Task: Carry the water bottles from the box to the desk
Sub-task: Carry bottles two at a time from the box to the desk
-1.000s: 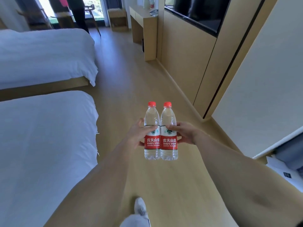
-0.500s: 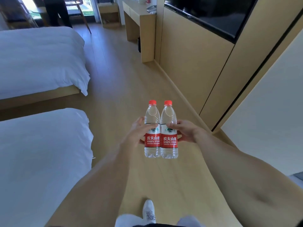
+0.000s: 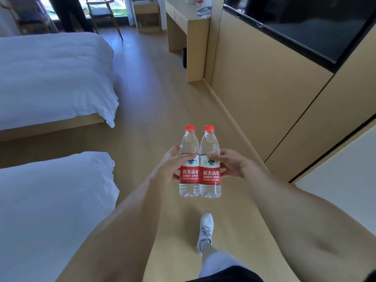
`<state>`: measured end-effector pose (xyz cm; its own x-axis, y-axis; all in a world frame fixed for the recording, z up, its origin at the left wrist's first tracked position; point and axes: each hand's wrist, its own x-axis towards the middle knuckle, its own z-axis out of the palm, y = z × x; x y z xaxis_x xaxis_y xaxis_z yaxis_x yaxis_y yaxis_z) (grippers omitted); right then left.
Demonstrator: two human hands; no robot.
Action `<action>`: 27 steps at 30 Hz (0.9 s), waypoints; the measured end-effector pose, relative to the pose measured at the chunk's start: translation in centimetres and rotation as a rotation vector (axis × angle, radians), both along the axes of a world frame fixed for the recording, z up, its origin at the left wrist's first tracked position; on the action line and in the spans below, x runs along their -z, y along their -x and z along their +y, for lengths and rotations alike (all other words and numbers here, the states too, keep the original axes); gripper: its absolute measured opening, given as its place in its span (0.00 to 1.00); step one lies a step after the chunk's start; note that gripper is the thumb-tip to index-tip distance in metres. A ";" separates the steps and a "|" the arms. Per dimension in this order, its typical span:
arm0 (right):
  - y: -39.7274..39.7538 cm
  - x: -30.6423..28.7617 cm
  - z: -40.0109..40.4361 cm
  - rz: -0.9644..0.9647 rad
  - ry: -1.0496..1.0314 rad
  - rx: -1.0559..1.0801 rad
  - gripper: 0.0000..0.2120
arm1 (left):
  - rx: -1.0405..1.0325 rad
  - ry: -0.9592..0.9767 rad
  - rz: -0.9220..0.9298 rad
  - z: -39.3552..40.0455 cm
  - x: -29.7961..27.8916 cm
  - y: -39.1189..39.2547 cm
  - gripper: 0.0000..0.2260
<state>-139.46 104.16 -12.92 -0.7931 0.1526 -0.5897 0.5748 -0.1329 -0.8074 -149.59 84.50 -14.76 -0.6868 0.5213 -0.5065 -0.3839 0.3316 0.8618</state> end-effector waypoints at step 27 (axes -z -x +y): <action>48.3 -0.7 14.5 0.065 0.062 -0.188 0.23 | -0.211 0.043 0.026 13.7 -1.4 44.2 0.27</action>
<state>-187.72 118.68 -12.21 -0.8411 -0.0364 -0.5397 0.5408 -0.0785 -0.8375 -193.81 98.21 -13.34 -0.7919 0.3426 -0.5056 -0.4263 0.2827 0.8593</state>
